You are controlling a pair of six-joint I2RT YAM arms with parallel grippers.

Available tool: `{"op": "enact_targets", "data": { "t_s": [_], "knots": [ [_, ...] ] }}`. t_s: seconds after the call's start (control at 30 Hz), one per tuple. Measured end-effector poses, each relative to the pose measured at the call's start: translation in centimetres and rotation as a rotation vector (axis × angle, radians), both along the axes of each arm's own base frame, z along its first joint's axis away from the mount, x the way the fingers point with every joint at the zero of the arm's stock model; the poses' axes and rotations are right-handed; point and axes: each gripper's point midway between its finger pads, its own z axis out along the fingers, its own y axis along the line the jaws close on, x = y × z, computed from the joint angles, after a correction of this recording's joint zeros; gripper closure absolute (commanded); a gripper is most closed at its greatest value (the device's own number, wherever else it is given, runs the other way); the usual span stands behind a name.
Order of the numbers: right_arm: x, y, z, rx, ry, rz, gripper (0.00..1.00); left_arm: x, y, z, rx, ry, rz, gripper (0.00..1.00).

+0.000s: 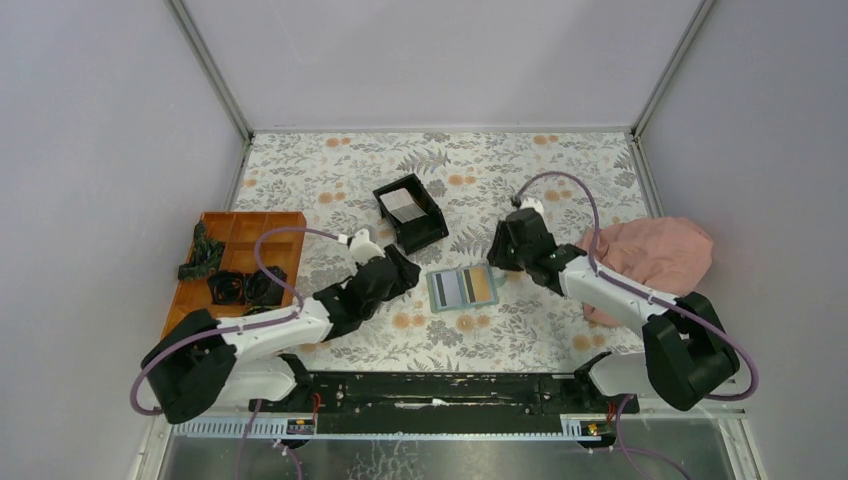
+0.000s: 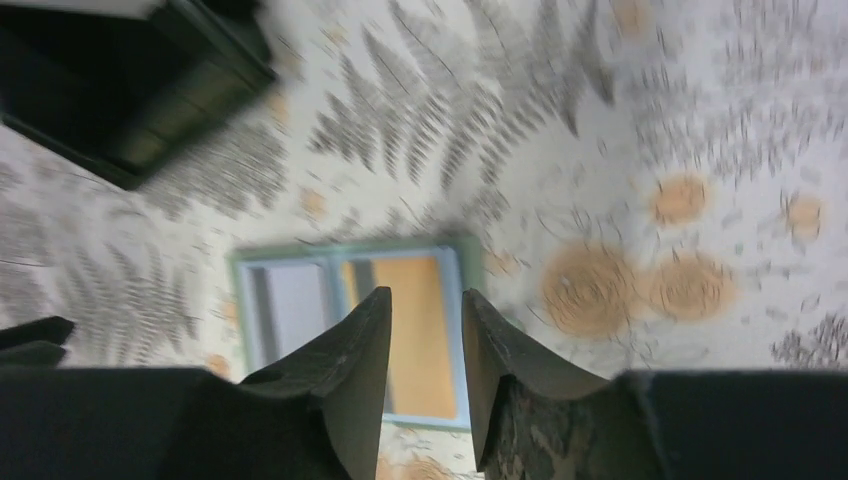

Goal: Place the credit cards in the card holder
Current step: Adjust the card holder at the center of the board.

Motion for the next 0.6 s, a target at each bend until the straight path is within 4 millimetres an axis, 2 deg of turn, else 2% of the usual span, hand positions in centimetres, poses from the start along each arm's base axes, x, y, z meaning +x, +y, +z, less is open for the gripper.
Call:
{"op": "enact_targets", "data": {
  "t_s": [0.13, 0.27, 0.37, 0.53, 0.6],
  "knots": [
    [3.0, 1.8, 5.0, 0.017, -0.101, 0.05, 0.52, 0.5, 1.4, 1.7, 0.019, -0.039, 0.033, 0.38],
    [6.1, 4.3, 8.6, 0.025, -0.163, 0.122, 0.47, 0.6, 2.7, 2.3, 0.04, -0.047, 0.057, 0.35],
    [8.1, 6.5, 9.7, 0.026, -0.175, 0.189, 0.45, 0.7, 3.4, 3.3, 0.032, -0.066, 0.066, 0.28],
    [12.5, 11.6, 10.9, 0.01, -0.193, 0.313, 0.44, 0.8, 4.4, 4.5, 0.019, -0.087, 0.089, 0.07],
    [13.4, 13.1, 10.8, 0.006, -0.193, 0.351, 0.44, 0.8, 4.8, 4.4, 0.026, -0.082, 0.093, 0.0]
  ]
}}
